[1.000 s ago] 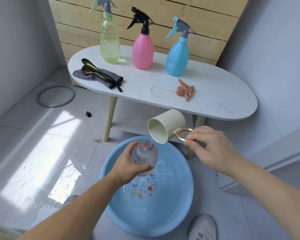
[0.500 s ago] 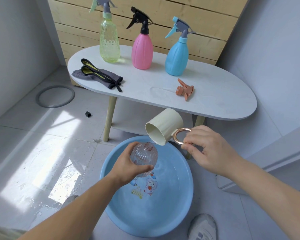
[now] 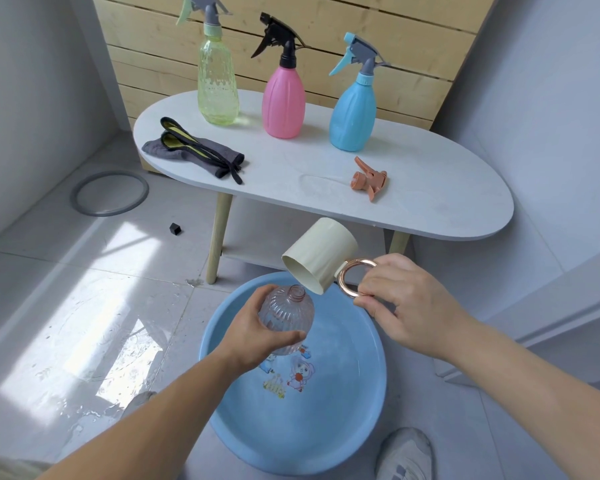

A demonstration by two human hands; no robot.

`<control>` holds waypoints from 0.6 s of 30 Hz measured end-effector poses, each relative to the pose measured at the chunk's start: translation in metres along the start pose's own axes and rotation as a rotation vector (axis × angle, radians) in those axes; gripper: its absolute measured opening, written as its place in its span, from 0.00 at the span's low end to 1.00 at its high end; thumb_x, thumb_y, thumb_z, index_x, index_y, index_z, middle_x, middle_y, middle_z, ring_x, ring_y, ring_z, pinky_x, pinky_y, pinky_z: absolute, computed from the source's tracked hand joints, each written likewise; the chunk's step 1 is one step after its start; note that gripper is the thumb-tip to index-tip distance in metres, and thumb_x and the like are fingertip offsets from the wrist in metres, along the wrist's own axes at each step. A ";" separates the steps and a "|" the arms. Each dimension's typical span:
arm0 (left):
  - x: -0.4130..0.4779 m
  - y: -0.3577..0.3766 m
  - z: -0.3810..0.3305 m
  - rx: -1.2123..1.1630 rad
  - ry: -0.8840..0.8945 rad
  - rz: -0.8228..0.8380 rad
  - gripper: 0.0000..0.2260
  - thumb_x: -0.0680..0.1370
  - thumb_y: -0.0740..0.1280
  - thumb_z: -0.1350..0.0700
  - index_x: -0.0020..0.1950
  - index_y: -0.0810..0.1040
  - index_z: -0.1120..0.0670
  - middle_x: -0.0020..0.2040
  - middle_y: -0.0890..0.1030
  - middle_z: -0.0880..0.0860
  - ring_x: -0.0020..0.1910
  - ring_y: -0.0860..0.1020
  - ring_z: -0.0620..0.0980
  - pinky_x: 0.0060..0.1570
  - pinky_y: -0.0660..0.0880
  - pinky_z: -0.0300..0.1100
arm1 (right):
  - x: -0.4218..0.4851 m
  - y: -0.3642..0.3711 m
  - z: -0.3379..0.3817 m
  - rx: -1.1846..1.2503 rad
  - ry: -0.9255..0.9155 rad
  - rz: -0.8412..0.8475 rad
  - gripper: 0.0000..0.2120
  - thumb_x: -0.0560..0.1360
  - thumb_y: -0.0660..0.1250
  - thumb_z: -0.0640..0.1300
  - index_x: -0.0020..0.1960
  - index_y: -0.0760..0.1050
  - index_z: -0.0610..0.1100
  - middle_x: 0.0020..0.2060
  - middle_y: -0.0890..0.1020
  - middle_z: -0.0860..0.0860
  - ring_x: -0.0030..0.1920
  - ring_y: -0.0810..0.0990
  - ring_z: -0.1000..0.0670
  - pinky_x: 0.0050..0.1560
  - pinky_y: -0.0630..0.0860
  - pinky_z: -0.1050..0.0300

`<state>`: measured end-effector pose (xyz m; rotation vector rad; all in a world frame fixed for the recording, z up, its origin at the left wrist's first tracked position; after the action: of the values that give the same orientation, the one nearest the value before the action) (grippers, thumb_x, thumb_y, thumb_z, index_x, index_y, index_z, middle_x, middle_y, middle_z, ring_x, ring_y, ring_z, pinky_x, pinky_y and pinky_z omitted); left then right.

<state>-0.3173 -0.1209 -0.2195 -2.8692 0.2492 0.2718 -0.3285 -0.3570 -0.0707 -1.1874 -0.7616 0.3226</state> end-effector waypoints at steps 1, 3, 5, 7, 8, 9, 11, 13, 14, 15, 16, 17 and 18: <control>0.000 0.000 0.000 -0.001 0.000 0.002 0.36 0.66 0.85 0.54 0.67 0.71 0.39 0.61 0.78 0.40 0.58 0.78 0.39 0.48 0.76 0.31 | -0.001 0.002 0.000 0.054 0.092 0.005 0.10 0.79 0.65 0.46 0.41 0.79 0.45 0.35 0.77 0.54 0.41 0.73 0.50 0.53 0.73 0.55; 0.000 -0.001 0.002 -0.006 -0.005 -0.002 0.36 0.66 0.85 0.54 0.67 0.70 0.39 0.61 0.77 0.39 0.58 0.77 0.36 0.48 0.74 0.28 | -0.004 0.008 -0.003 0.273 0.416 0.004 0.10 0.79 0.66 0.47 0.40 0.80 0.46 0.33 0.79 0.52 0.40 0.76 0.47 0.47 0.75 0.50; 0.000 -0.001 0.002 -0.010 -0.010 -0.005 0.38 0.65 0.86 0.51 0.68 0.70 0.39 0.62 0.76 0.37 0.60 0.76 0.34 0.50 0.72 0.27 | -0.009 0.018 -0.008 0.506 0.732 0.000 0.11 0.79 0.66 0.47 0.39 0.82 0.47 0.35 0.82 0.48 0.39 0.79 0.42 0.46 0.77 0.45; 0.000 -0.002 0.005 -0.010 -0.016 -0.010 0.41 0.61 0.85 0.46 0.69 0.71 0.39 0.64 0.77 0.39 0.62 0.76 0.35 0.53 0.73 0.29 | -0.013 0.031 -0.015 0.713 0.945 -0.032 0.14 0.80 0.65 0.46 0.39 0.81 0.43 0.35 0.85 0.47 0.40 0.83 0.42 0.50 0.81 0.44; 0.000 -0.002 0.006 -0.006 -0.020 -0.013 0.41 0.60 0.85 0.46 0.70 0.71 0.39 0.64 0.77 0.40 0.62 0.76 0.36 0.53 0.73 0.29 | -0.015 0.039 -0.018 0.821 1.041 -0.062 0.15 0.81 0.64 0.46 0.38 0.80 0.41 0.35 0.85 0.46 0.40 0.83 0.43 0.51 0.83 0.45; 0.000 -0.002 0.008 -0.004 -0.026 -0.014 0.41 0.62 0.85 0.47 0.70 0.70 0.40 0.65 0.77 0.40 0.62 0.76 0.37 0.53 0.72 0.28 | -0.018 0.049 -0.020 0.913 1.140 -0.089 0.16 0.81 0.64 0.45 0.38 0.78 0.39 0.34 0.84 0.45 0.39 0.83 0.43 0.50 0.83 0.46; 0.002 -0.002 0.011 -0.004 -0.036 -0.013 0.40 0.65 0.86 0.53 0.72 0.69 0.40 0.65 0.76 0.41 0.63 0.77 0.41 0.49 0.71 0.24 | -0.027 0.073 -0.021 1.012 1.316 -0.111 0.16 0.82 0.63 0.45 0.38 0.76 0.38 0.33 0.82 0.43 0.37 0.81 0.43 0.42 0.82 0.52; 0.004 0.000 0.013 -0.012 -0.054 -0.003 0.43 0.66 0.85 0.54 0.76 0.68 0.42 0.67 0.75 0.42 0.64 0.77 0.45 0.46 0.71 0.22 | -0.042 0.102 -0.023 1.020 1.442 -0.065 0.15 0.81 0.63 0.45 0.39 0.75 0.39 0.33 0.81 0.43 0.34 0.79 0.44 0.38 0.80 0.55; 0.004 0.000 0.015 -0.018 -0.063 0.000 0.44 0.65 0.86 0.52 0.77 0.68 0.43 0.68 0.75 0.43 0.65 0.77 0.46 0.48 0.73 0.24 | -0.048 0.114 -0.024 1.017 1.490 -0.032 0.15 0.81 0.63 0.46 0.39 0.75 0.39 0.33 0.80 0.43 0.34 0.79 0.44 0.39 0.80 0.55; 0.005 0.001 0.017 -0.020 -0.063 0.004 0.45 0.63 0.86 0.49 0.76 0.69 0.43 0.68 0.76 0.43 0.65 0.78 0.46 0.51 0.75 0.28 | -0.055 0.124 -0.027 1.014 1.531 0.002 0.14 0.81 0.64 0.46 0.40 0.75 0.39 0.32 0.80 0.43 0.34 0.79 0.44 0.39 0.80 0.54; 0.007 0.001 0.020 -0.016 -0.063 0.006 0.45 0.60 0.86 0.46 0.74 0.71 0.43 0.67 0.78 0.43 0.65 0.79 0.46 0.54 0.76 0.32 | -0.060 0.133 -0.029 1.009 1.565 0.038 0.14 0.81 0.64 0.46 0.40 0.75 0.39 0.32 0.80 0.43 0.34 0.79 0.45 0.39 0.80 0.54; 0.008 0.001 0.022 -0.014 -0.062 0.004 0.44 0.58 0.85 0.44 0.72 0.73 0.43 0.65 0.79 0.43 0.63 0.80 0.45 0.55 0.78 0.35 | -0.064 0.140 -0.032 1.003 1.593 0.075 0.13 0.81 0.64 0.46 0.41 0.75 0.39 0.32 0.80 0.43 0.34 0.78 0.45 0.39 0.81 0.55; 0.008 0.001 0.024 -0.018 -0.064 0.000 0.42 0.58 0.85 0.44 0.70 0.74 0.42 0.64 0.80 0.43 0.62 0.80 0.44 0.55 0.78 0.36 | -0.068 0.146 -0.034 0.997 1.617 0.104 0.13 0.81 0.64 0.46 0.41 0.74 0.39 0.33 0.80 0.43 0.33 0.78 0.45 0.37 0.81 0.56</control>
<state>-0.3133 -0.1173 -0.2440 -2.8726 0.2355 0.3674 -0.3308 -0.3683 -0.2345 -0.2342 0.8349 -0.2238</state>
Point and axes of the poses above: each hand's wrist, its own x-axis towards the middle knuckle, its own y-axis out of the palm, z = x × y, the point moved 3 cm from there along x, towards the middle knuckle
